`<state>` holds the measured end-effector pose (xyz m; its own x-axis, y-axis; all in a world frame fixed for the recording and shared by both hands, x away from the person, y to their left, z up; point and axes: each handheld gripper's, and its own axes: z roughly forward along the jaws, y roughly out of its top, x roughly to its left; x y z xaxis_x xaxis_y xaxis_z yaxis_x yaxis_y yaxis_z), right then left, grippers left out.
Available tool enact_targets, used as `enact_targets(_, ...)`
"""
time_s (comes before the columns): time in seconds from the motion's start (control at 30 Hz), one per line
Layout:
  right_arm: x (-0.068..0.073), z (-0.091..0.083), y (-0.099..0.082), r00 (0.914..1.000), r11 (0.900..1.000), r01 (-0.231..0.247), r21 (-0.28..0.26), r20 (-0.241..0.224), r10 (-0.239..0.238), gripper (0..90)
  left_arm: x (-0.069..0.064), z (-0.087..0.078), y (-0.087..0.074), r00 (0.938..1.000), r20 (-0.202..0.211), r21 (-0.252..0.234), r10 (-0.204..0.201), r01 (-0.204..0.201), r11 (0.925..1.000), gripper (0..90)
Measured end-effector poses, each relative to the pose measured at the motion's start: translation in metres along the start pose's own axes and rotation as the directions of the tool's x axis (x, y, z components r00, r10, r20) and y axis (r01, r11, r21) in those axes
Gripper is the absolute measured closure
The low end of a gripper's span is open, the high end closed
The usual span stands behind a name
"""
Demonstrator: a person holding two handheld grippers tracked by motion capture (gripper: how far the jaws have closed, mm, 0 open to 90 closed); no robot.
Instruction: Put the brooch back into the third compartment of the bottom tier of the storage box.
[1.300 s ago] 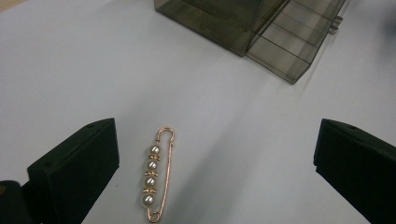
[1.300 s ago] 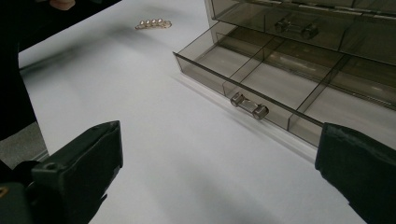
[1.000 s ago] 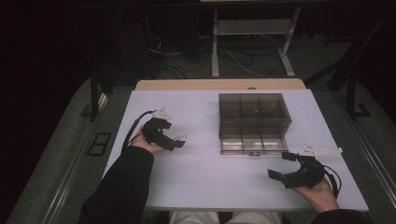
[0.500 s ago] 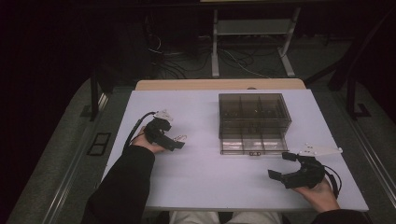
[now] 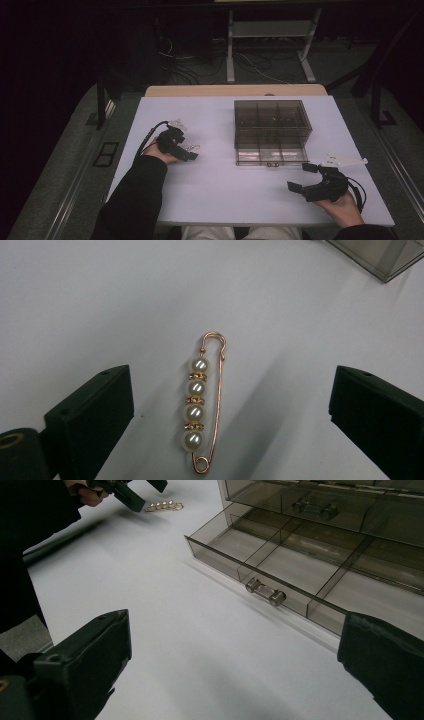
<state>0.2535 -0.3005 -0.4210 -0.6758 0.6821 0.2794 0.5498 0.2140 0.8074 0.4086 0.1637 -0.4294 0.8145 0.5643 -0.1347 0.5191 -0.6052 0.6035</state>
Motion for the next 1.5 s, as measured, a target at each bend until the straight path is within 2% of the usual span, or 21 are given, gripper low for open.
enact_targets(0.27, -0.0002, 0.0, -0.0001, 1.0, 1.0, -0.001, 0.0, -0.002, 0.001, 0.4, 0.0017, 0.0015, -0.0007, 1.0, 0.007, 0.01, 0.002, -0.002, 0.9999, 15.6)
enact_targets(0.37, -0.0003, 0.0, -0.0001, 1.0, 1.0, -0.002, -0.002, -0.004, 0.002, 0.4, 0.002, 0.0013, -0.0008, 1.0, -0.002, 0.027, 0.006, -0.006, 0.9996, 20.2)
enact_targets(0.5, -0.0005, 0.0, -0.0002, 1.0, 1.0, -0.002, -0.007, -0.005, 0.002, 0.4, 0.0011, 0.0019, -0.001, 0.9999, -0.008, 0.026, 0.013, -0.013, 0.9996, 26.5)
enact_targets(0.93, -0.0004, -0.0001, -0.0002, 1.0, 1.0, -0.001, -0.005, -0.008, 0.001, 0.4, -0.0002, 0.0008, -0.0008, 0.9974, -0.062, 0.03, 0.037, -0.035, 0.999, 51.7)
enact_targets(1.13, -0.0005, -0.0005, -0.0001, 1.0, 1.0, 0.0, -0.006, -0.009, 0.0, 0.3, -0.0027, 0.0052, -0.0001, 0.9951, -0.082, 0.049, 0.055, -0.051, 0.9975, 59.2)
enact_targets(1.3, 0.0, -0.001, -0.0001, 1.0, 1.0, 0.004, 0.0, -0.005, -0.004, 0.4, -0.0047, 0.0059, 0.0012, 0.9901, -0.117, 0.063, 0.077, -0.07, 0.9956, 65.2)
enact_targets(1.5, -0.0012, -0.0035, -0.0003, 1.0, 0.9999, -0.003, -0.01, -0.003, 0.003, 0.3, -0.0061, 0.0066, 0.0021, 0.9896, -0.119, 0.064, 0.08, -0.073, 0.9952, 72.0)
